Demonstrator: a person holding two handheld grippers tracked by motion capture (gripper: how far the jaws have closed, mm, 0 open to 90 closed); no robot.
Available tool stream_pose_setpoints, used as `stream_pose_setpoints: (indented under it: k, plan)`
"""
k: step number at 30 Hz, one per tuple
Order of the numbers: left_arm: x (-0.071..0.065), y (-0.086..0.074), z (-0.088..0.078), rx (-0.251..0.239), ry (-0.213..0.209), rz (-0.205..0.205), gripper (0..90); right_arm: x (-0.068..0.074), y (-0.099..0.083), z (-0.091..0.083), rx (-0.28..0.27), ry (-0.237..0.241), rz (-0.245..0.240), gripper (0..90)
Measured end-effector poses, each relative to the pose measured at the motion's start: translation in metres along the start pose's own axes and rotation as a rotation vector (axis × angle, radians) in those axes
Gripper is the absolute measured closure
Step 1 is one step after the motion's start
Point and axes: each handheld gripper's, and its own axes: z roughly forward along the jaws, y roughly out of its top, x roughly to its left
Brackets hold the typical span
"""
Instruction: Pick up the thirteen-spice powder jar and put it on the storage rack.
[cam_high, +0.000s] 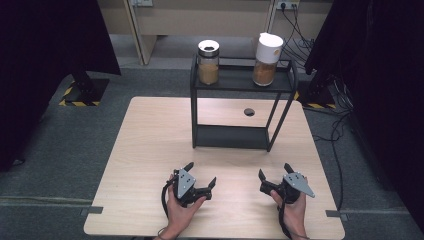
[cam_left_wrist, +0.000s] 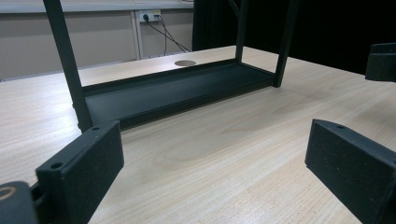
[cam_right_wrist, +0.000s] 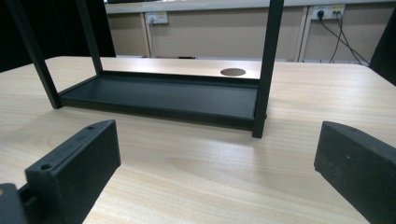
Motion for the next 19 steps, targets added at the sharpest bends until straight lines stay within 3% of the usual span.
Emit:
stream_pose_setpoints:
  k: [19]
  plan:
    - [0.0001,-0.0018,-0.0011,-0.010,0.001,-0.002,3.6,-0.0009,-0.0023,-0.0019,-0.011,-0.004,0.021,0.3]
